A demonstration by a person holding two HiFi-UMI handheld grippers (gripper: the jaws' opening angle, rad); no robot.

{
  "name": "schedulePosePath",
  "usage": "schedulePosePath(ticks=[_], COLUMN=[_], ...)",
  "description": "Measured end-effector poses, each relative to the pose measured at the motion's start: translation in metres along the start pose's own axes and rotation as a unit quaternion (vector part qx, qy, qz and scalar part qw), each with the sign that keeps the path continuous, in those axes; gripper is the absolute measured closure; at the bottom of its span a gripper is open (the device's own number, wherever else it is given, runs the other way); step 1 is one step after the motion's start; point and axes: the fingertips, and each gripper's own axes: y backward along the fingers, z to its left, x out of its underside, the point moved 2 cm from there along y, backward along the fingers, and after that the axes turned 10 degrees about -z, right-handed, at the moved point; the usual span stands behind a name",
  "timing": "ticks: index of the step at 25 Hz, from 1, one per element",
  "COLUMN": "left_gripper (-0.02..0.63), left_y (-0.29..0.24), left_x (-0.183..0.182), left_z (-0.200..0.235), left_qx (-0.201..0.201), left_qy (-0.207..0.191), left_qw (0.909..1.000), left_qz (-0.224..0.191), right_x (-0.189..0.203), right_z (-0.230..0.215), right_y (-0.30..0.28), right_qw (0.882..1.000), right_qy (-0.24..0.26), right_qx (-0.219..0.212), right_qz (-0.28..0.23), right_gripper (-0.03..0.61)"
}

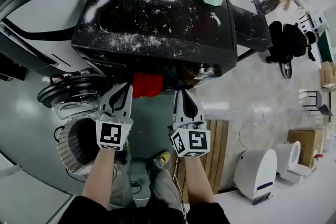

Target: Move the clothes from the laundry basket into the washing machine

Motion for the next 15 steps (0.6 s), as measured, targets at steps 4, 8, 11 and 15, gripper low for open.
schedulePosePath(ticks=[4,8,11,15], left_gripper=[0.603,0.603,0.603,0.603], left_y=[0.007,0.013,0.020,0.025], left_x=[-0.052,-0.094,-0.124,-0.164], left_z=[0.001,0.002,0.001,0.007], left_qx=[0.008,0.010,0.008,0.009], left_qy=[-0.017,-0.013,-0.007,-0.015], left_qw=[0.9998,0.9999,0.9999,0.9998], left_qz=[0.005,0.003,0.000,-0.005], right_x=[-0.050,-0.092,-0.122,-0.159], right_z=[0.002,0.006,0.008,0.010], right_y=[0.009,0.016,0.025,0.030], right_qw=[1.000,1.000,1.000,1.000], right_qy=[0.014,0.017,0.020,0.023], right_qx=[-0.003,-0.007,-0.005,-0.005], right_qz=[0.007,0.006,0.010,0.007], right_gripper=[0.577,0.577,0.577,0.577])
